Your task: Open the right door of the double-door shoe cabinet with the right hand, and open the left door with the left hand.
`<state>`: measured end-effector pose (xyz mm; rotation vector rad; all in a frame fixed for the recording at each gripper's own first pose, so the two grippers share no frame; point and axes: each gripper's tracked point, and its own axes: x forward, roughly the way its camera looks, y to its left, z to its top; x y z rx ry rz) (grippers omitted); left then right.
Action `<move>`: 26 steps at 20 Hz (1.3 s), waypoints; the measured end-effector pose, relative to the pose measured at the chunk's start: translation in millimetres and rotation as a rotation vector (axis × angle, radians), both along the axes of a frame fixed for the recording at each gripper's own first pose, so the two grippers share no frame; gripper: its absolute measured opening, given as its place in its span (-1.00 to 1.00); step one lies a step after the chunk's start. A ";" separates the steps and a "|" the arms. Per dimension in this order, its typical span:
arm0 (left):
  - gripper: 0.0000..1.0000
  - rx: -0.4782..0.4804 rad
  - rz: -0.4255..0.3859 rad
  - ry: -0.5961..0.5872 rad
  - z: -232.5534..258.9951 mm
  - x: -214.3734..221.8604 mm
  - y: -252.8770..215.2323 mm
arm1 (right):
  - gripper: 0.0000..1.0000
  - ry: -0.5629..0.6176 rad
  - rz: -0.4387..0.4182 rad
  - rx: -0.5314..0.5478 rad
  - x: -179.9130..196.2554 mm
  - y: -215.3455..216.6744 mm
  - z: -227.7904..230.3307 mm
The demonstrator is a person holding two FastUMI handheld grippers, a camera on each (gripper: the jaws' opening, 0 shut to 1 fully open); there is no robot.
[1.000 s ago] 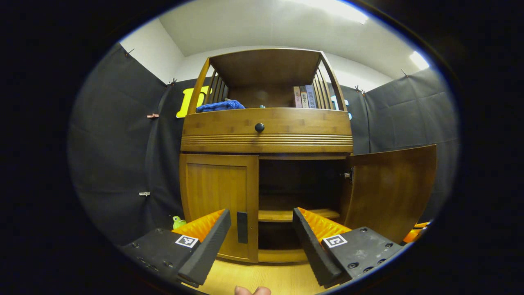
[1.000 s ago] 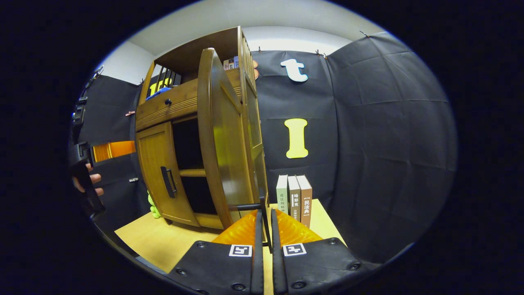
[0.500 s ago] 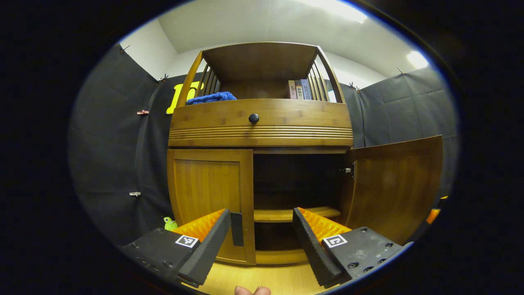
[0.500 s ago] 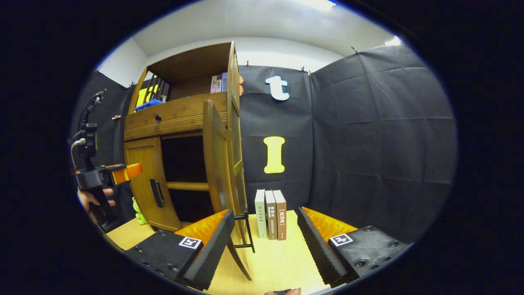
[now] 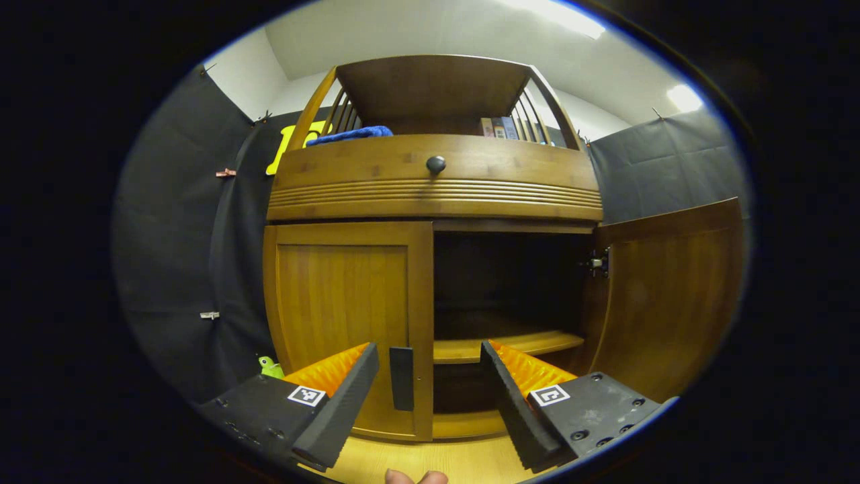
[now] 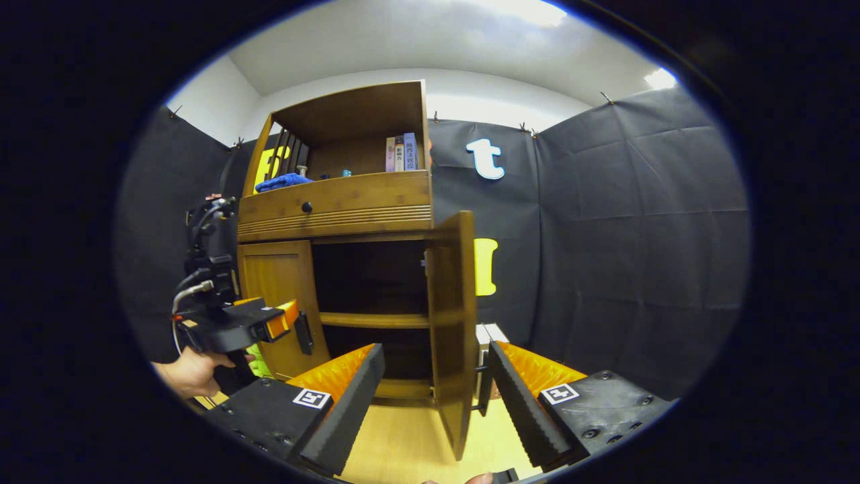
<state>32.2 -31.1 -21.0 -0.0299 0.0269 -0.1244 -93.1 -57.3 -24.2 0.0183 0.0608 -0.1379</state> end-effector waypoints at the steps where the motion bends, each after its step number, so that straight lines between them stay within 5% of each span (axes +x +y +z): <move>1: 0.89 0.000 0.002 0.006 -1.7 1.5 1.5 | 0.96 -0.002 0.002 -0.009 2.1 8.3 1.4; 10: 0.80 0.049 -0.029 0.060 -24.5 14.8 8.8 | 0.96 0.012 -0.041 -0.016 13.2 51.8 -4.2; 12: 0.62 0.060 -0.026 0.085 -32.8 14.2 10.7 | 0.84 0.013 -0.066 -0.035 8.2 51.7 -3.6; 19: -0.22 0.064 -0.029 0.135 -44.5 15.4 8.0 | 0.98 0.033 -0.150 -0.042 -3.2 42.8 -7.9; 26: -0.39 0.035 -0.052 0.164 -47.7 -1.7 13.1 | 0.89 0.039 -0.135 -0.049 2.1 54.4 -10.0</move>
